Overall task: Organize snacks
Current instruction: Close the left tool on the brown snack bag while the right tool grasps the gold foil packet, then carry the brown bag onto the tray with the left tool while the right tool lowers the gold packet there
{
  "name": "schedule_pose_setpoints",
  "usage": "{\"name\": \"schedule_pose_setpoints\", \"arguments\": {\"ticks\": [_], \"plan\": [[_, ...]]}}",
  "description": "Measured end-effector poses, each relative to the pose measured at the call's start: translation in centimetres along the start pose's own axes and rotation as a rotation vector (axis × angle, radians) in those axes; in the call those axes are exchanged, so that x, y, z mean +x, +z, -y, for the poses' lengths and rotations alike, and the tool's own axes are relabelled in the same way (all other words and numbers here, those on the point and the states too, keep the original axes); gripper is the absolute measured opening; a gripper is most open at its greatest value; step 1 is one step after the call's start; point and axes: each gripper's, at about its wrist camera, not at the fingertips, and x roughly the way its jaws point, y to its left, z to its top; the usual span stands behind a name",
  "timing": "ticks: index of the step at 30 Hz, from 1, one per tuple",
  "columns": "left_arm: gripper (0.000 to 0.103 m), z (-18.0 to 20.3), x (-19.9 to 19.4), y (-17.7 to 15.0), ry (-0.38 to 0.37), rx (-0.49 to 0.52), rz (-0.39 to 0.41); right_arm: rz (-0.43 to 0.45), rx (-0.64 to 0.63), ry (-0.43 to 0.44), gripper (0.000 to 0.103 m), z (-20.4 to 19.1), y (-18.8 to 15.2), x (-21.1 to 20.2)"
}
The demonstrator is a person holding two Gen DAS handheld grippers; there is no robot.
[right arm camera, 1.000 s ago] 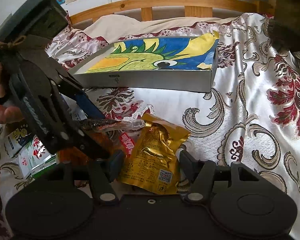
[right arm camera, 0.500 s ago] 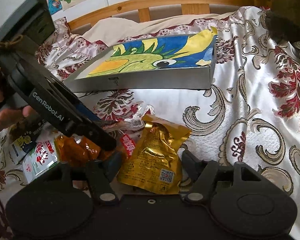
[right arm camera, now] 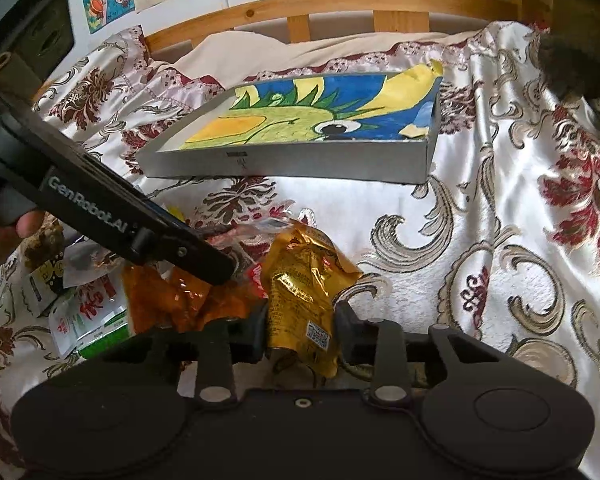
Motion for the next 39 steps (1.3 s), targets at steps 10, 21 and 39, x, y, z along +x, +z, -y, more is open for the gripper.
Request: {"name": "schedule_pose_setpoints", "arguments": {"ticks": [10,21,39], "plan": [[0.048,1.7,-1.4,-1.6,0.039,-0.066,0.144,0.063,-0.044,-0.042,0.034,-0.4,0.3,-1.1],[0.047,2.6,-3.6,-1.5,0.035,-0.136,0.324,0.224,-0.094,-0.169,0.034,-0.1,0.7,-2.9],[0.047,-0.1,-3.9,1.3,0.045,-0.241,0.479,0.278,-0.094,-0.229,0.018,1.0,1.3,-2.0]]}}
